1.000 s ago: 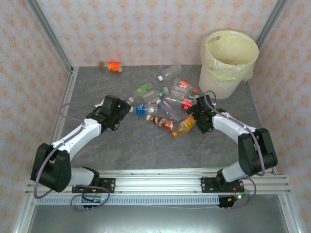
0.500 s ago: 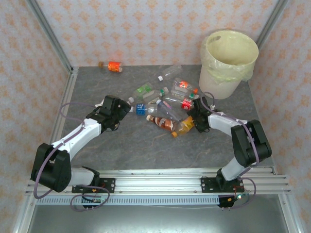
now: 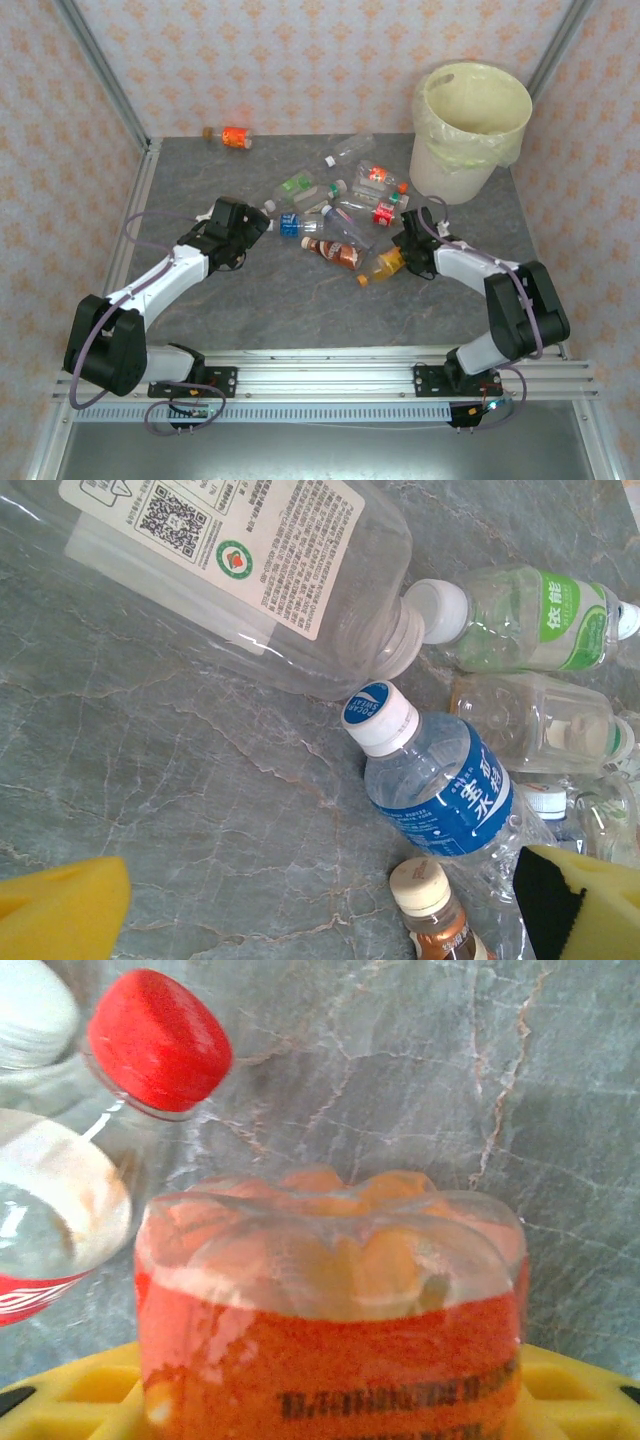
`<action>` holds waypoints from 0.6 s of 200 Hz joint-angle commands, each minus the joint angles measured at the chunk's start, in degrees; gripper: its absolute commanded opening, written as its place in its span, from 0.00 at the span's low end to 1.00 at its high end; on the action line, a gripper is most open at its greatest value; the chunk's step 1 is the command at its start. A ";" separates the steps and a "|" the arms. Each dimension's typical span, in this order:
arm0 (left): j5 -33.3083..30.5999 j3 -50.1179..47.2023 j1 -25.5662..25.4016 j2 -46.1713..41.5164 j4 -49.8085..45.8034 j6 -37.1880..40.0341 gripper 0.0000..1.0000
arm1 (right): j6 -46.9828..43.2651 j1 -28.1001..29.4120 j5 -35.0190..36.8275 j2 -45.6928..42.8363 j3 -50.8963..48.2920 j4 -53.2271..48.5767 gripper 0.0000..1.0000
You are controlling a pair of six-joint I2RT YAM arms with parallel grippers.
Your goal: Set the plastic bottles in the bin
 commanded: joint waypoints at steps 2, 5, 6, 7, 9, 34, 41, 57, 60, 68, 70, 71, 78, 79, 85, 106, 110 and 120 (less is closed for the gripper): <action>0.43 -0.46 0.18 -0.62 1.66 1.51 1.00 | -1.07 0.19 1.18 -4.74 -2.13 5.77 0.57; 0.43 -0.51 0.22 -0.53 1.71 1.47 1.00 | -2.19 0.19 0.06 -5.52 -2.51 7.46 0.57; 0.39 -0.48 0.18 -0.49 1.72 1.49 1.00 | -2.50 0.21 -0.15 -5.76 -2.60 7.85 0.57; 0.36 -0.46 0.20 -0.51 1.72 1.50 1.00 | -2.66 0.17 -0.25 -5.97 -2.69 8.27 0.57; 0.35 -0.47 0.22 -0.53 1.72 1.50 1.00 | -3.37 0.20 -0.88 -6.32 -2.89 8.97 0.56; 0.64 -0.66 0.23 -0.02 2.52 0.90 1.00 | -9.82 0.21 -4.04 -11.78 -2.76 12.88 0.54; 0.98 -0.85 0.23 0.20 3.03 0.58 1.00 | -11.56 0.22 -4.37 -13.31 -2.40 13.50 0.54; 2.05 -1.16 0.22 0.67 4.70 -0.20 1.00 | -14.80 0.22 -6.00 -16.25 -1.39 15.30 0.53; 2.24 -1.30 0.23 0.70 5.05 -0.41 1.00 | -15.45 0.21 -6.39 -16.36 -1.05 15.64 0.54; 2.58 -1.41 0.07 0.94 5.56 -0.84 1.00 | -16.52 0.22 -7.38 -17.58 -0.24 16.72 0.54; 2.55 -1.37 0.04 0.96 5.54 -0.93 1.00 | -16.68 0.17 -7.63 -17.99 -0.06 16.83 0.54; 2.59 -1.39 0.00 0.91 5.48 -0.99 1.00 | -16.78 0.20 -7.77 -18.11 0.08 17.02 0.54; 2.18 -1.10 -0.39 0.90 5.24 -0.84 1.00 | -17.17 0.21 -8.57 -18.69 0.73 18.15 0.54; 2.10 -0.99 -0.43 0.84 5.15 -0.81 1.00 | -17.15 0.21 -8.68 -18.72 0.82 18.34 0.54; 1.45 -0.50 -1.05 0.78 4.52 -0.43 1.00 | -17.17 0.20 -9.15 -19.00 1.44 19.44 0.54; -0.48 1.42 -3.13 0.92 2.19 0.72 1.00 | -17.41 0.04 -10.74 -18.73 4.81 22.44 0.53; -0.53 1.64 -3.34 1.03 2.02 0.79 1.00 | -17.66 -0.16 -11.35 -18.39 5.74 22.74 0.53; -0.32 1.84 -3.76 1.37 1.90 0.52 1.00 | -18.18 -0.64 -13.19 -17.54 8.53 23.39 0.53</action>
